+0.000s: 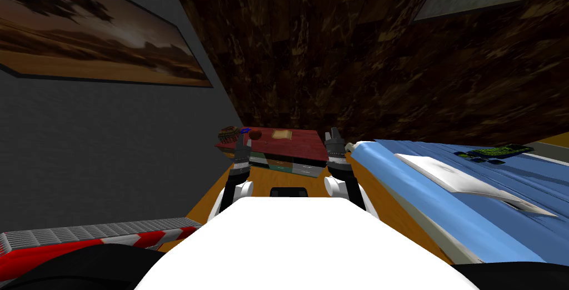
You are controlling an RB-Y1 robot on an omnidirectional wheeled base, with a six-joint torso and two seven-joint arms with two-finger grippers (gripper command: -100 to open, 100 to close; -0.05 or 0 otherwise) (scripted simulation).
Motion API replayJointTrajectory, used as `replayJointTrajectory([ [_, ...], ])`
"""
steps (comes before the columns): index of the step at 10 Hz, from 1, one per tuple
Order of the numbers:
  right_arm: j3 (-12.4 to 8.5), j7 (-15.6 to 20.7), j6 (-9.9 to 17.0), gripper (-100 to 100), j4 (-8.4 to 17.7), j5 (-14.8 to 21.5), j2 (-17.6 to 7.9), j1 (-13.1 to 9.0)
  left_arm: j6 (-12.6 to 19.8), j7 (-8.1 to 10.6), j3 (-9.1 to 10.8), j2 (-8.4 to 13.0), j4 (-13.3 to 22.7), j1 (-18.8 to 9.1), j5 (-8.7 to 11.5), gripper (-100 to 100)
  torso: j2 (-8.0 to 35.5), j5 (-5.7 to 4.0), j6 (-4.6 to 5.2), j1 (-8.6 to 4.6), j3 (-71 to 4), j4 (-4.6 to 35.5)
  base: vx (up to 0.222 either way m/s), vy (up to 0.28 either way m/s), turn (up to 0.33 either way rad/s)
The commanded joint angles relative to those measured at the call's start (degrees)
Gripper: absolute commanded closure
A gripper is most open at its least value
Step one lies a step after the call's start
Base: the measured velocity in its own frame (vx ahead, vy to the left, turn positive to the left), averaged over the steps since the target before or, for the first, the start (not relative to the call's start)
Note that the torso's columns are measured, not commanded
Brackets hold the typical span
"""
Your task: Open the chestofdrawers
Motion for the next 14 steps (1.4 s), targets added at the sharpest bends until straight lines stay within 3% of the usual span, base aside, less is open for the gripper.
replayJointTrajectory([
  [1,0.0,0.0,0.0,0,0.0,0.0,0.0,0.0,0.0,0.0,0.0,0.0,0.0,0.0,0.0,0,2.32,0.0,0.0,0.0,-4.67,2.35,0.0,0.0,0.0],
  [9,0.0,0.0,-0.01,0,-0.02,0.0,0.0,0.0,-0.01,0.0,0.0,0.0,-0.02,0.0,0.0,0,35.39,0.0,0.0,0.0,-70.73,35.37,0.0,0.0,0.0],
  [10,0.0,0.0,-0.01,0,-0.02,0.0,0.0,0.0,-0.6,-0.08,0.01,1.88,1.36,-0.21,-0.05,-100,39.62,0.0,0.0,0.0,-79.19,39.6,0.018,-0.004,-0.014],
  [11,0.0,0.0,0.0,0,0.0,0.0,0.0,0.0,-1.0,-0.13,0.01,2.72,2.26,-0.34,-0.09,-100,41.51,0.0,0.0,0.0,-83.15,41.48,0.026,-0.006,-0.018],
  [14,0.0,0.0,0.0,0,0.01,0.0,0.0,0.01,-3.36,-0.43,0.04,5.53,7.58,-1.14,-0.3,-100,42.17,-0.01,0.0,-0.02,-84.62,42.23,0.056,-0.011,-0.028],
])
